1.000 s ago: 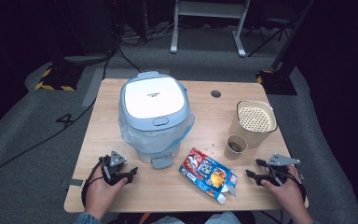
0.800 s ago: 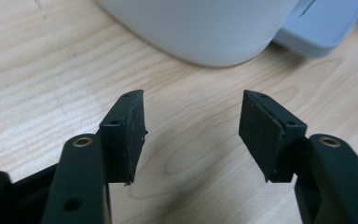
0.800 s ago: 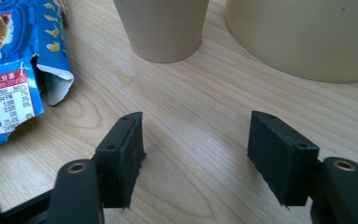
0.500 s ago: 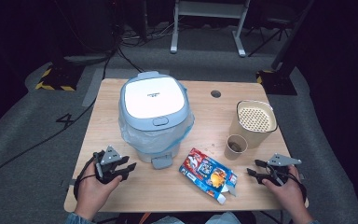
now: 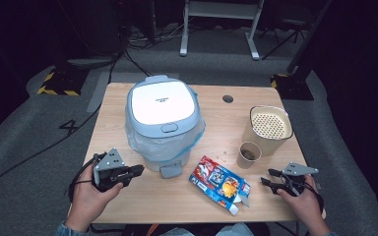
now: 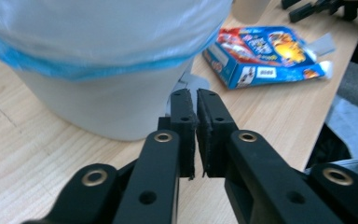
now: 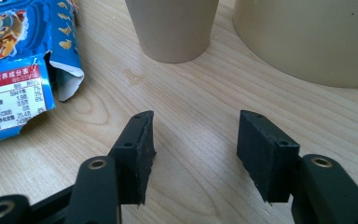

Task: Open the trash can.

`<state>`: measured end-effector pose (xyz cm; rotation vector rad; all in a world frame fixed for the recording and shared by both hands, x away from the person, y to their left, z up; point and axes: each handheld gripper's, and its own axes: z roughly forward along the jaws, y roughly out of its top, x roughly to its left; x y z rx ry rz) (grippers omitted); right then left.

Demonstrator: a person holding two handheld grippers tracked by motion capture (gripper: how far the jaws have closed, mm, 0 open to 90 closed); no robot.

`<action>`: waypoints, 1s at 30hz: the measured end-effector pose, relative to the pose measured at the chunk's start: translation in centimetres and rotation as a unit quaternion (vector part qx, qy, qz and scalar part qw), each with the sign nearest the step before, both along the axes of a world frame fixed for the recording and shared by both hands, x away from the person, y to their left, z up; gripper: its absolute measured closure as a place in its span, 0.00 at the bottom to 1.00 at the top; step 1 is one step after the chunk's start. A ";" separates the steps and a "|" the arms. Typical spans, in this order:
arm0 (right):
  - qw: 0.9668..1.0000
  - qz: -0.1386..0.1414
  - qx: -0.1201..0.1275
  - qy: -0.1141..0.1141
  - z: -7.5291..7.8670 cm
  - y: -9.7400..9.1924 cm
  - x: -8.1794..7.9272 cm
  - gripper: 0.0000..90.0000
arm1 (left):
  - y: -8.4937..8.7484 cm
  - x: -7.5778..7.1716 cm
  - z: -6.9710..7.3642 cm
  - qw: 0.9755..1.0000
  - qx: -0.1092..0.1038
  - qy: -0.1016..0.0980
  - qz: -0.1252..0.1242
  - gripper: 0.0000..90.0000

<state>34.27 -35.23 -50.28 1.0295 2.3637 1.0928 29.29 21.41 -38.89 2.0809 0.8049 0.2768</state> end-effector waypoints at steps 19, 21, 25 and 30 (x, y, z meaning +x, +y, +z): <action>1.000 0.000 0.001 0.000 0.0 0.0 0.0 0.51 | -0.7 1.1 7.2 0.995 -0.045 -0.065 -0.058 1.00; 1.000 0.000 0.001 0.000 0.0 0.0 0.0 0.51 | -0.7 1.5 7.8 0.994 -0.053 -0.072 -0.062 1.00; 1.000 0.000 0.000 0.000 0.0 0.0 0.0 0.51 | -0.9 2.2 8.4 0.991 -0.062 -0.089 -0.072 1.00; 1.000 0.000 0.000 0.000 0.0 0.0 0.0 0.51 | -1.4 2.9 9.4 0.989 -0.067 -0.103 -0.087 0.99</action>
